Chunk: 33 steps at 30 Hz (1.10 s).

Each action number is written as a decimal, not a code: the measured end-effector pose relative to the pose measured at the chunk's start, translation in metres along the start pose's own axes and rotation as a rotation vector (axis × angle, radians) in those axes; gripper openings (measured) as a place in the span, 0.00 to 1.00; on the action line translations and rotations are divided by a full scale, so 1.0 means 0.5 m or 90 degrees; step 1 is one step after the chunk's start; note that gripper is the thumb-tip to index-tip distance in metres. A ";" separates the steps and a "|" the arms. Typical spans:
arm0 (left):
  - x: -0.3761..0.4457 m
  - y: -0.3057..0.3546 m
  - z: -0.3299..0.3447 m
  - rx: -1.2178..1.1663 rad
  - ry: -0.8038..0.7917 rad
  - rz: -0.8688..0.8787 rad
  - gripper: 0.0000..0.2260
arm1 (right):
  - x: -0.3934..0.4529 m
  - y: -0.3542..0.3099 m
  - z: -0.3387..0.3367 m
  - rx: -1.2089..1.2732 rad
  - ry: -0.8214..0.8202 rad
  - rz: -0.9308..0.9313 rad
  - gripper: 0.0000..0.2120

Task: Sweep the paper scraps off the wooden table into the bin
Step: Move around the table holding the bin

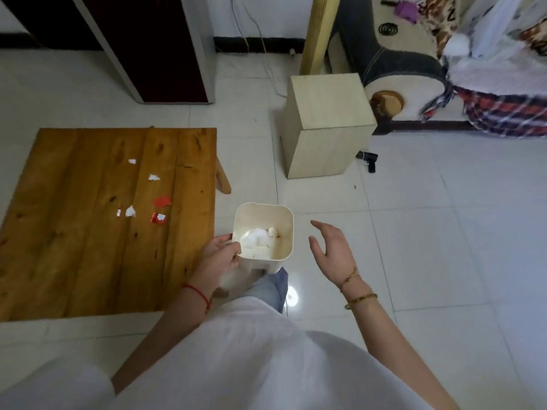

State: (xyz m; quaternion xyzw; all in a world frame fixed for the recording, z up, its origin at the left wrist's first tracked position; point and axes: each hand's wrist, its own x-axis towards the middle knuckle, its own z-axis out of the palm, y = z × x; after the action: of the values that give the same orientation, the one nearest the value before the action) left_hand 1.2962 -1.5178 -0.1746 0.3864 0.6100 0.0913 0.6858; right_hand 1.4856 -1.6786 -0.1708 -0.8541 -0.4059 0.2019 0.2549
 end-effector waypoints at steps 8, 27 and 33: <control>0.116 0.123 0.059 0.011 0.092 0.016 0.10 | 0.309 -0.018 -0.044 -0.038 -0.104 -0.123 0.18; 0.216 0.227 0.157 -0.392 0.448 -0.087 0.15 | 0.811 -0.187 0.021 -0.138 -0.425 -0.537 0.18; 0.266 0.219 0.223 -0.545 0.519 -0.120 0.16 | 0.910 -0.253 0.087 -0.151 -0.545 -0.677 0.17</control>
State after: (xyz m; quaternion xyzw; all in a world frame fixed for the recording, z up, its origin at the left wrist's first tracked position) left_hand 1.4670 -1.4101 -0.2110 -0.0465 0.7646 0.4087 0.4961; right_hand 1.6549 -1.2361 -0.1919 -0.4064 -0.8537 0.3231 0.0419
